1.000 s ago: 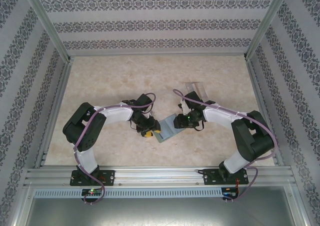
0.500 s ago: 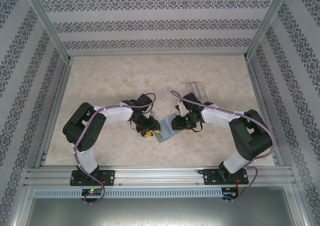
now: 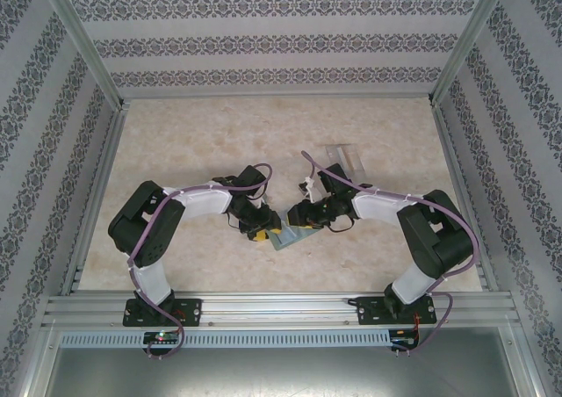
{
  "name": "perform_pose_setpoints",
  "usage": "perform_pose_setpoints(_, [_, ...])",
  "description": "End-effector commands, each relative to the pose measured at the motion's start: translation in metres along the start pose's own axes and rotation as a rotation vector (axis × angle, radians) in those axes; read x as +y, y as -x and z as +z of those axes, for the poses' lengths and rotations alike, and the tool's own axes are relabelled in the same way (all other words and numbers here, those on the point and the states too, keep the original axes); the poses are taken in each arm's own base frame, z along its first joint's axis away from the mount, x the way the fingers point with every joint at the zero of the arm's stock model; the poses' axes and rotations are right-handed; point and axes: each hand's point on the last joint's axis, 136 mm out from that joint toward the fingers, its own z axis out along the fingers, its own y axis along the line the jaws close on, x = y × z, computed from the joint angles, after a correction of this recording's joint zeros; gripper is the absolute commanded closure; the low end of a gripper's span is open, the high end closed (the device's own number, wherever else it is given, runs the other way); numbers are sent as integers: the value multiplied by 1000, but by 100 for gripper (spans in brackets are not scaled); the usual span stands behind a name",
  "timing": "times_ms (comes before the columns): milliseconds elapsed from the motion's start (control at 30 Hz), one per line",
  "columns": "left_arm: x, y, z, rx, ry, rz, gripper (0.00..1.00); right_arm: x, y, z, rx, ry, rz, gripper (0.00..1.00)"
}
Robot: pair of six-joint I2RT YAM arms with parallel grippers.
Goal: Put the credit cards into the card holder
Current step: Flip over the card slot in the card holder.
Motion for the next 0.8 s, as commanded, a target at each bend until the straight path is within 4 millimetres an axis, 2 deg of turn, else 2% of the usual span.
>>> perform_pose_setpoints(0, [11,34,14,-130,9,57,55,13,-2,3,13,107,17,57])
perform_pose_setpoints(233, [20,41,-11,-190,-19,22,55,19,-2,4,9,152,21,57])
perform_pose_setpoints(400, [19,44,-27,-231,-44,9,55,25,-5,2,15,184,3,57])
perform_pose_setpoints(600, [17,51,-36,-266,-52,-13,54,55,-15,-7,60,289,-88,56])
perform_pose_setpoints(767, [5,57,-48,-302,-81,-13,53,62,-17,-13,49,292,-121,56])
